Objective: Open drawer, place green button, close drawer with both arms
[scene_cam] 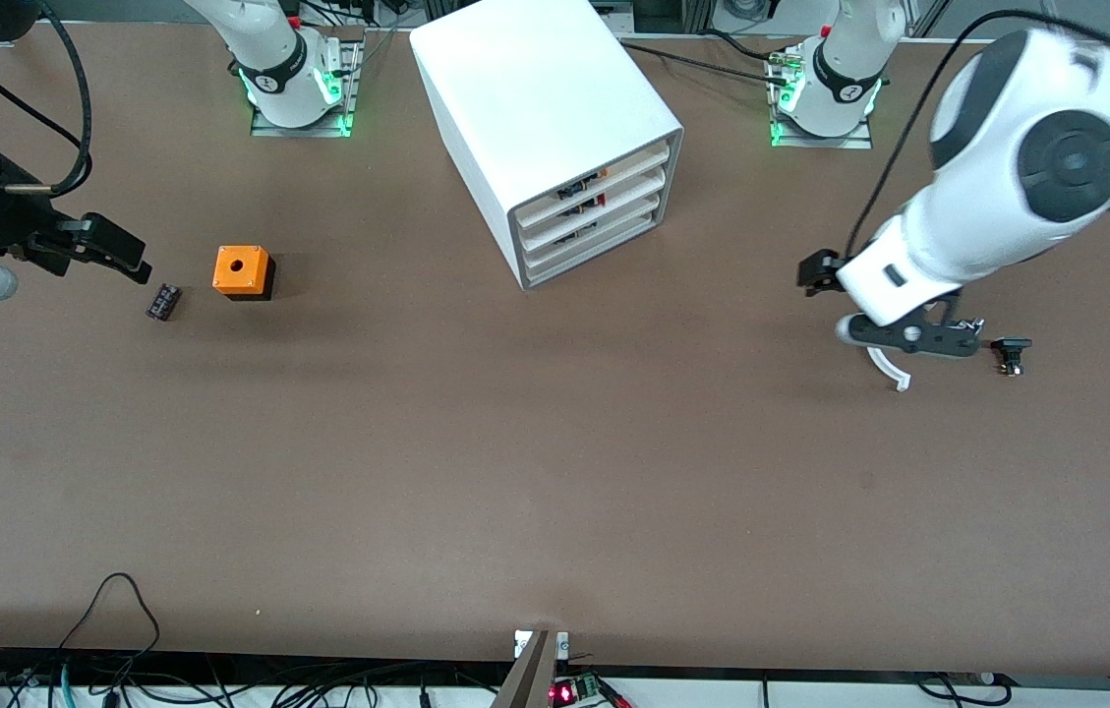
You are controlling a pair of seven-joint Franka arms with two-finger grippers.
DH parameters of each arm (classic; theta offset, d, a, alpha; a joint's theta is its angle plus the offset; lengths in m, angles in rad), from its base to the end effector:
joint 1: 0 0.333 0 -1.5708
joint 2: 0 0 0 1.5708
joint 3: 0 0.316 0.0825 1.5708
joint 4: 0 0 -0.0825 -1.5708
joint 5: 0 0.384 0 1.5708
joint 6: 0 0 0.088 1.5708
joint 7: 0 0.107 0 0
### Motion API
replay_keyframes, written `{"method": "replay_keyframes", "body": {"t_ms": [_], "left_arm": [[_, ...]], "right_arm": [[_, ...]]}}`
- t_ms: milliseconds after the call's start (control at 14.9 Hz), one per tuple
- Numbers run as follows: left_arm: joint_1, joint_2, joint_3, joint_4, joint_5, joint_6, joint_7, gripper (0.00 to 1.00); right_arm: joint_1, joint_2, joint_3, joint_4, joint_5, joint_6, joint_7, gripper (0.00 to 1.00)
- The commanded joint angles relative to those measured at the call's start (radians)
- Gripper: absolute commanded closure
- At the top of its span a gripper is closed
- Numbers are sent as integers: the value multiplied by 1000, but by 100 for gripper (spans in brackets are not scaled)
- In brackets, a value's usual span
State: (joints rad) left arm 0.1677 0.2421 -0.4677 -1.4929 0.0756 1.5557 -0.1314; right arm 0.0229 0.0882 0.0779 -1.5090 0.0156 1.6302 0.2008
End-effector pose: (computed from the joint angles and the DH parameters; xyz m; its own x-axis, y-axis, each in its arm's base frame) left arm 0.5942 -0.1451 0.5313 0.9734 -0.1680 -0.1558 -0.1680 -0.9857 0.0131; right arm 0.5845 0.0586 0.6090 0.9945 -0.1013 0.0281 -0.1005 -0.9945 -0.0286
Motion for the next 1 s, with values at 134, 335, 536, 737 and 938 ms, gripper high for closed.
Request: {"method": "replay_keyframes", "body": {"t_ms": [134,335,536,737,938], "left_arm": [[-91,-176,278,-101,-74,6,313,0],[-162,-331,412,-283,-85,156,325,0],[-221,-354,449,-303,-65,179,306,0],[-224,-351,462,-290,-74,152,282,0],[-237,-337,463,-261,-74,141,277,0]], "right_arm": [[-8,15,20,59,-39,-18,-20,0],[-9,18,19,62,-33,-20,-20,0],[-11,15,20,55,-17,-24,-15,0],[-11,13,17,61,-11,-41,-18,0],[-9,16,19,72,-14,-38,-23,0]]}}
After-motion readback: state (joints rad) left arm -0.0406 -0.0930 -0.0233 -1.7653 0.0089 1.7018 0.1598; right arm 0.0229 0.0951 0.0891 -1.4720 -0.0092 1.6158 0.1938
